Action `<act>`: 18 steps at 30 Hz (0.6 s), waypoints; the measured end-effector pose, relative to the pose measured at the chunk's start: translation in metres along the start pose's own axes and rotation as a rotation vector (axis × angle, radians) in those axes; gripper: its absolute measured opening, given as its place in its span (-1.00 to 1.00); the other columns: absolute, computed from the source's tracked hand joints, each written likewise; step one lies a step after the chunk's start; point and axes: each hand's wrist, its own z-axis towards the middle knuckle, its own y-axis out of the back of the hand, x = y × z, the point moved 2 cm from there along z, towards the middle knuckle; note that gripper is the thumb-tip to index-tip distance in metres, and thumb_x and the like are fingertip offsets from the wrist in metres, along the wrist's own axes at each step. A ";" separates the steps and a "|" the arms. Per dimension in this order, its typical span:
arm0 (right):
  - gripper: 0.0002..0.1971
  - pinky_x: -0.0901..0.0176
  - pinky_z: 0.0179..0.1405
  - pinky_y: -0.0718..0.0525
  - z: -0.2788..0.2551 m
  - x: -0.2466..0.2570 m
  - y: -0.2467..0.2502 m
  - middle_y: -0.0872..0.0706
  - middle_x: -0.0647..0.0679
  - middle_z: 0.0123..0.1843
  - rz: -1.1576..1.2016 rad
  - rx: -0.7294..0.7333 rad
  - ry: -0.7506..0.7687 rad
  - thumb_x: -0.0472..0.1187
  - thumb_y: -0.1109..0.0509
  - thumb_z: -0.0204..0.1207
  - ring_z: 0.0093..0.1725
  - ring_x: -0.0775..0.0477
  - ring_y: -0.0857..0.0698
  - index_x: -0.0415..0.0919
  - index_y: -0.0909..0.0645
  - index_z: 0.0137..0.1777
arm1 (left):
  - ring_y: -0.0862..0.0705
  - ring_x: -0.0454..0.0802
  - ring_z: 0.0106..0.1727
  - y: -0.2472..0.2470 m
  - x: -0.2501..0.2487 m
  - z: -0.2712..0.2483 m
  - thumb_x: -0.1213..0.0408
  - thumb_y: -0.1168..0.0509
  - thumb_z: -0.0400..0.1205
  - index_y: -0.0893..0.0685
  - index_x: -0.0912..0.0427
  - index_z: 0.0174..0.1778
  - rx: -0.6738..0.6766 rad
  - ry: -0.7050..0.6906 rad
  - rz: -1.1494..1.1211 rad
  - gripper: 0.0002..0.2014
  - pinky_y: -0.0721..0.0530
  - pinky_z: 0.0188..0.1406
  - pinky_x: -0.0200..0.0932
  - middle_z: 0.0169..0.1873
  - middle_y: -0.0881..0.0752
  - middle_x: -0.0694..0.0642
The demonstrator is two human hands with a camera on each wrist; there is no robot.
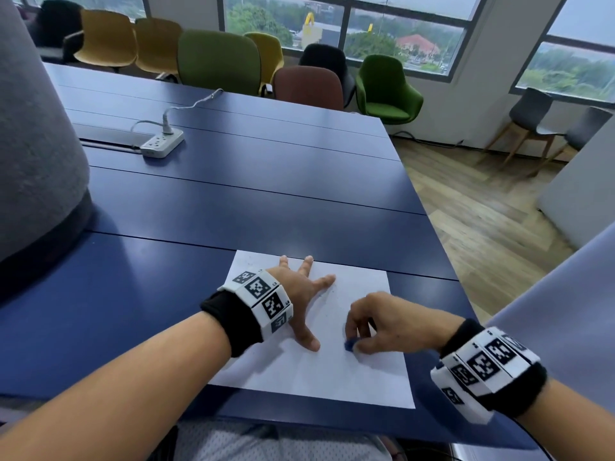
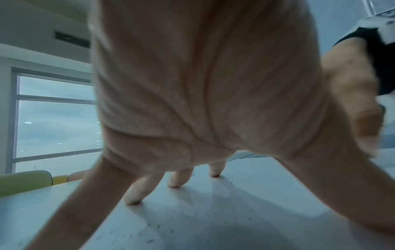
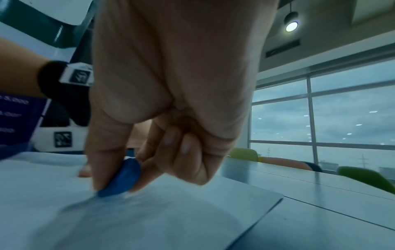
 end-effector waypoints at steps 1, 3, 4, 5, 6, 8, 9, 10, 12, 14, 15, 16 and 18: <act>-0.90 0.23 -0.24 -0.64 -0.004 0.003 -0.004 -0.76 -0.01 -0.16 0.008 0.056 0.010 -0.14 -0.49 0.42 -0.29 0.10 -0.62 -0.04 -0.76 -0.07 | 0.20 0.53 0.66 0.000 0.000 0.000 -0.46 -0.49 0.21 0.34 -0.34 0.65 0.001 0.000 0.000 0.32 -0.32 0.50 0.49 0.71 0.33 0.11; -0.89 0.29 -0.25 -0.62 -0.006 0.002 -0.005 -0.77 0.00 -0.17 0.018 0.077 -0.006 -0.12 -0.50 0.43 -0.31 0.16 -0.61 -0.03 -0.76 -0.07 | 0.20 0.53 0.66 0.000 0.000 -0.001 -0.46 -0.49 0.21 0.33 -0.34 0.66 0.003 -0.002 0.001 0.32 -0.32 0.49 0.49 0.71 0.33 0.12; -0.90 0.25 -0.21 -0.66 -0.004 -0.001 -0.001 -0.77 0.02 -0.18 0.015 0.031 -0.029 -0.10 -0.50 0.42 -0.29 0.15 -0.64 -0.03 -0.76 -0.08 | 0.19 0.52 0.67 0.000 0.000 -0.001 -0.46 -0.49 0.21 0.33 -0.34 0.66 0.003 -0.004 0.001 0.32 -0.33 0.49 0.49 0.71 0.32 0.11; -0.90 0.17 -0.16 -0.71 -0.003 -0.004 0.002 -0.77 0.04 -0.19 0.010 -0.031 -0.050 -0.09 -0.50 0.41 -0.27 0.13 -0.66 -0.03 -0.75 -0.10 | 0.19 0.51 0.67 0.000 0.000 0.000 -0.45 -0.49 0.22 0.33 -0.34 0.66 0.003 -0.007 0.001 0.31 -0.34 0.49 0.48 0.71 0.32 0.11; -0.91 0.09 -0.13 -0.73 -0.002 -0.006 0.003 -0.76 0.07 -0.20 -0.007 -0.090 -0.062 -0.07 -0.49 0.41 -0.25 0.11 -0.68 -0.01 -0.74 -0.12 | 0.19 0.51 0.67 0.000 0.000 0.000 -0.46 -0.49 0.22 0.32 -0.34 0.66 0.002 -0.008 0.000 0.31 -0.34 0.49 0.47 0.71 0.33 0.10; -0.91 0.10 -0.09 -0.70 -0.006 -0.007 -0.003 -0.69 0.14 -0.15 -0.067 -0.187 -0.082 -0.03 -0.46 0.44 -0.19 0.11 -0.66 0.02 -0.70 -0.11 | 0.20 0.49 0.67 0.000 0.001 0.000 -0.46 -0.49 0.21 0.32 -0.35 0.66 0.003 -0.011 -0.001 0.32 -0.33 0.49 0.48 0.71 0.32 0.10; -0.91 0.17 -0.09 -0.66 -0.012 -0.006 -0.009 -0.63 0.17 -0.10 -0.101 -0.251 -0.098 -0.01 -0.44 0.48 -0.16 0.11 -0.64 0.03 -0.68 -0.07 | 0.20 0.48 0.68 0.001 0.001 0.000 -0.46 -0.50 0.20 0.31 -0.34 0.66 0.004 -0.013 -0.005 0.32 -0.32 0.50 0.48 0.71 0.32 0.09; -0.90 0.28 -0.10 -0.60 -0.021 -0.005 -0.017 -0.57 0.19 -0.05 -0.123 -0.328 -0.118 0.00 -0.42 0.52 -0.12 0.11 -0.62 0.04 -0.65 -0.03 | 0.20 0.47 0.68 0.002 0.002 -0.001 -0.46 -0.50 0.19 0.29 -0.34 0.67 0.003 -0.016 -0.010 0.32 -0.30 0.51 0.48 0.72 0.32 0.08; -0.91 0.44 -0.17 -0.48 -0.044 -0.005 -0.035 -0.50 0.22 0.03 -0.112 -0.475 -0.166 0.01 -0.39 0.57 -0.12 0.15 -0.58 0.06 -0.58 -0.03 | 0.19 0.43 0.69 0.003 0.003 -0.002 -0.46 -0.51 0.19 0.25 -0.31 0.68 -0.002 -0.020 -0.024 0.32 -0.30 0.52 0.47 0.72 0.30 0.06; -0.90 0.46 -0.19 -0.48 -0.063 -0.003 -0.055 -0.49 0.24 0.05 -0.030 -0.553 -0.234 -0.01 -0.39 0.57 -0.12 0.17 -0.57 0.08 -0.51 -0.08 | 0.17 0.38 0.71 0.005 0.003 -0.004 -0.45 -0.51 0.19 0.21 -0.28 0.70 -0.009 -0.020 -0.043 0.31 -0.32 0.52 0.44 0.72 0.28 0.04; -0.89 0.42 -0.15 -0.51 -0.069 -0.002 -0.067 -0.50 0.27 0.08 -0.010 -0.573 -0.256 -0.03 -0.40 0.56 -0.07 0.16 -0.58 0.10 -0.49 -0.10 | 0.16 0.35 0.71 0.005 0.003 -0.007 -0.45 -0.51 0.20 0.19 -0.26 0.70 -0.009 -0.014 -0.046 0.30 -0.32 0.53 0.42 0.72 0.28 0.04; -0.87 0.38 -0.10 -0.54 -0.073 0.000 -0.078 -0.52 0.31 0.11 -0.002 -0.596 -0.270 -0.06 -0.43 0.53 -0.01 0.13 -0.61 0.10 -0.50 -0.12 | 0.16 0.33 0.72 0.006 0.003 -0.009 -0.45 -0.50 0.20 0.18 -0.24 0.71 -0.010 -0.009 -0.046 0.30 -0.31 0.54 0.40 0.72 0.28 0.03; -0.78 0.29 -0.10 -0.57 -0.076 0.004 -0.094 -0.64 0.26 0.10 -0.002 -0.689 -0.265 -0.17 -0.57 0.40 -0.01 0.10 -0.69 0.06 -0.55 -0.17 | 0.15 0.29 0.73 0.005 0.002 -0.015 -0.44 -0.48 0.24 0.15 -0.18 0.72 0.000 0.003 -0.044 0.27 -0.31 0.55 0.37 0.72 0.29 0.04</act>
